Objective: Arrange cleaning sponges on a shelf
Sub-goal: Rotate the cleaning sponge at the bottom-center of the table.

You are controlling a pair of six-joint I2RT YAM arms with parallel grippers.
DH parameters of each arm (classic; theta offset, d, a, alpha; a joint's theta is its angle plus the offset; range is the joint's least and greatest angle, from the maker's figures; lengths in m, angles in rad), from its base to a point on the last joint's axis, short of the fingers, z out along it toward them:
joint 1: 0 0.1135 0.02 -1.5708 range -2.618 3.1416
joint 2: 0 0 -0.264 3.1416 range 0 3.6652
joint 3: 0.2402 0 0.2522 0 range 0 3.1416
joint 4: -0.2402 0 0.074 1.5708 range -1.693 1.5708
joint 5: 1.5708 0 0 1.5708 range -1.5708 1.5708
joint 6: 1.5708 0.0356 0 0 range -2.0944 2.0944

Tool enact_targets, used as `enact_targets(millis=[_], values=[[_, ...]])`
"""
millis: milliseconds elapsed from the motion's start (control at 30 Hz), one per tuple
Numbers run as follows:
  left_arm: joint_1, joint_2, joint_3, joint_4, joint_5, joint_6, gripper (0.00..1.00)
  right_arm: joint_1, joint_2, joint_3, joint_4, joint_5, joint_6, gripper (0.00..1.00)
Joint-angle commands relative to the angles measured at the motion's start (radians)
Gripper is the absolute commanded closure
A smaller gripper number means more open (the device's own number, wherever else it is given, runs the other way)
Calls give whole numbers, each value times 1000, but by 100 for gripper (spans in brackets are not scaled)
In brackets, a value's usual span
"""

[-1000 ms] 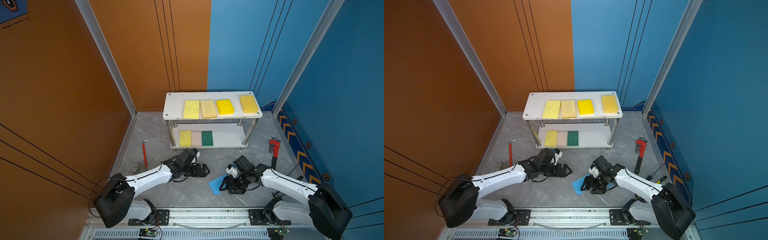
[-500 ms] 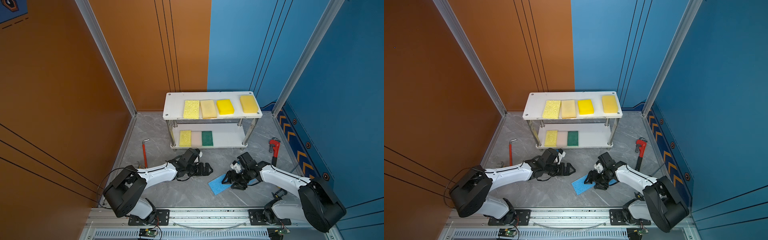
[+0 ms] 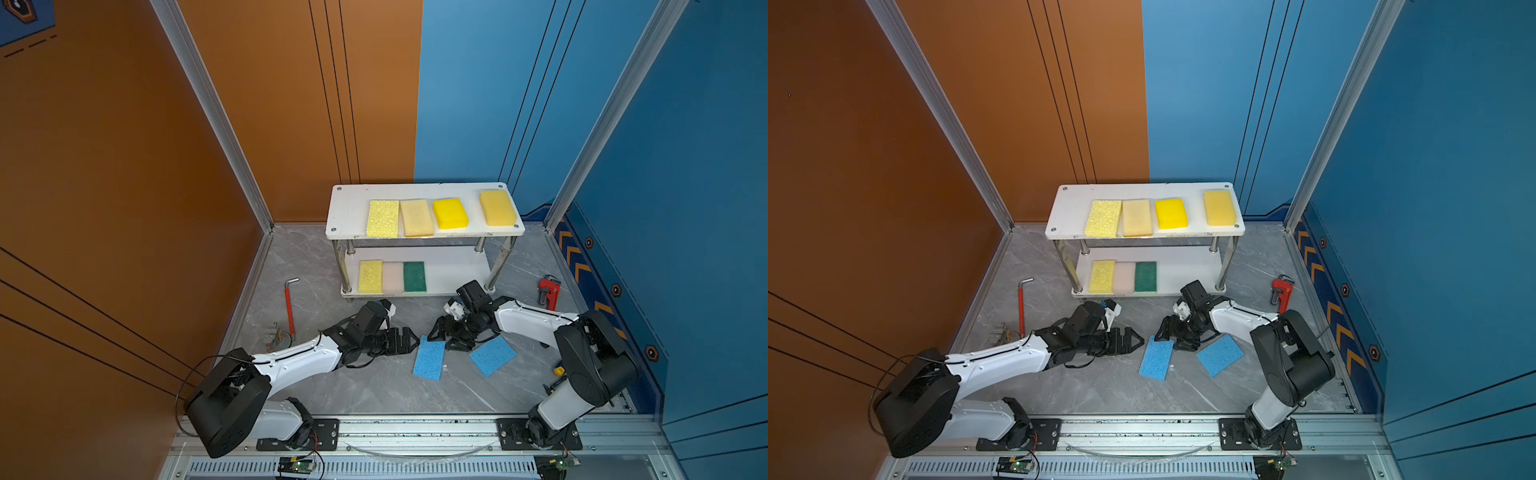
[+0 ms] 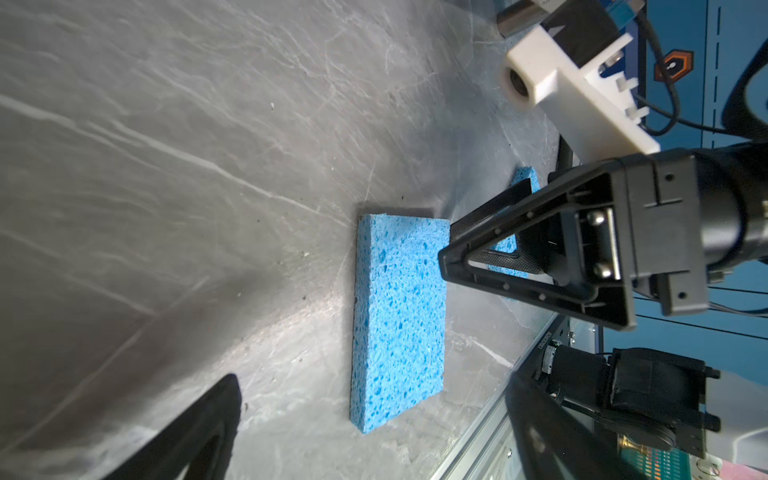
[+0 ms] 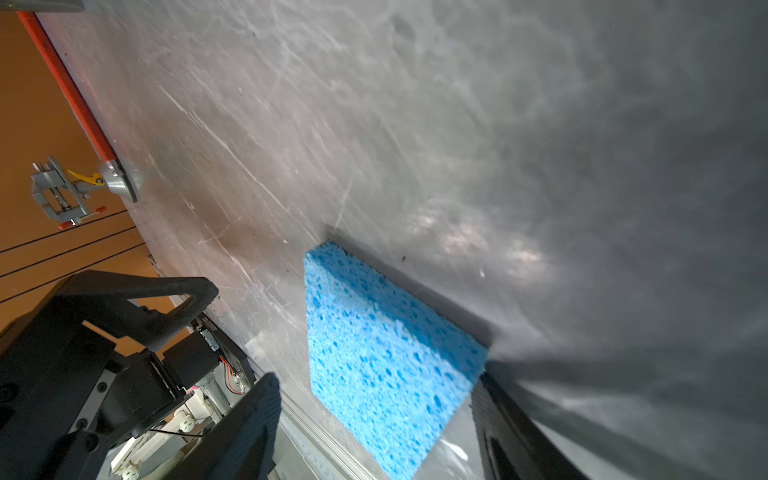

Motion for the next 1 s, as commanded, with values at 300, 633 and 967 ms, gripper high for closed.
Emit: enact_targets(millis=[300,633,967], values=[[26,-155,-102,-49,-65,-34,2,35,111,148,-75,-19,-61,25],[34,-224,-154,-53,-73,-37,2,34,131,223,-164,3,-105,25],[34,-243,-175,-23,-130,-65,2,29,155,275,-235,-1,-152,24]])
